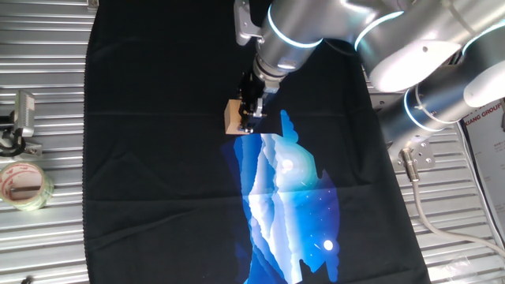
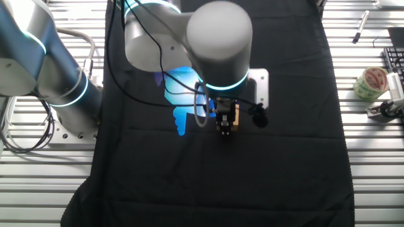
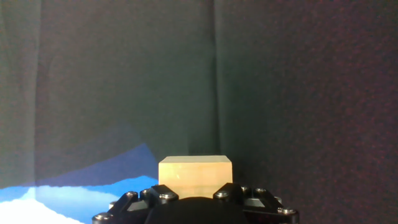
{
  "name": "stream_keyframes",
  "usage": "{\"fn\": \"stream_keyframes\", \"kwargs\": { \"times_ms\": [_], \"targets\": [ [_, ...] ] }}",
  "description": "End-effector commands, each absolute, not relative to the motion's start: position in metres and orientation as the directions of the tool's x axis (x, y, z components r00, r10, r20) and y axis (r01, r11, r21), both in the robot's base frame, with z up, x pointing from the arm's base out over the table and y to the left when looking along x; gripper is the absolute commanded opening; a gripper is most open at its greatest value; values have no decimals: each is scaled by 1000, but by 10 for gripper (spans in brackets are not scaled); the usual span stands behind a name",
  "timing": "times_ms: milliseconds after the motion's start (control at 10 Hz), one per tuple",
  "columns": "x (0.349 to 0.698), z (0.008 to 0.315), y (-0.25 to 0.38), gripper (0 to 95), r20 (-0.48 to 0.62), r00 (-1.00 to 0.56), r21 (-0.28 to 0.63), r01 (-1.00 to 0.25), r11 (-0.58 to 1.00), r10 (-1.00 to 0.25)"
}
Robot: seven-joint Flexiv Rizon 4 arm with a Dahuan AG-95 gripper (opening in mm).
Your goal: Pick up the small block on the left and move it to the right
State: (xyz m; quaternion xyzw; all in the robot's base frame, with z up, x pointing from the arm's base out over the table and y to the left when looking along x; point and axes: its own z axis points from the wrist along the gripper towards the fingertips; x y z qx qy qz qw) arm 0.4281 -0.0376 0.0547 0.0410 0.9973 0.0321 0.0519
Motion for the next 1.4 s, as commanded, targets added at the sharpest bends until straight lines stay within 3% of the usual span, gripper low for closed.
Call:
{"fn": "stream_keyframes", "kwargs": {
  "times_ms": [100,900,1400],
  "targets": [
    [431,54,-30,0,-104,-989,55,98,994,104],
    [440,60,5,0,-97,-981,19,166,986,167],
    [435,61,26,0,-106,-984,20,143,990,144]
  ]
}}
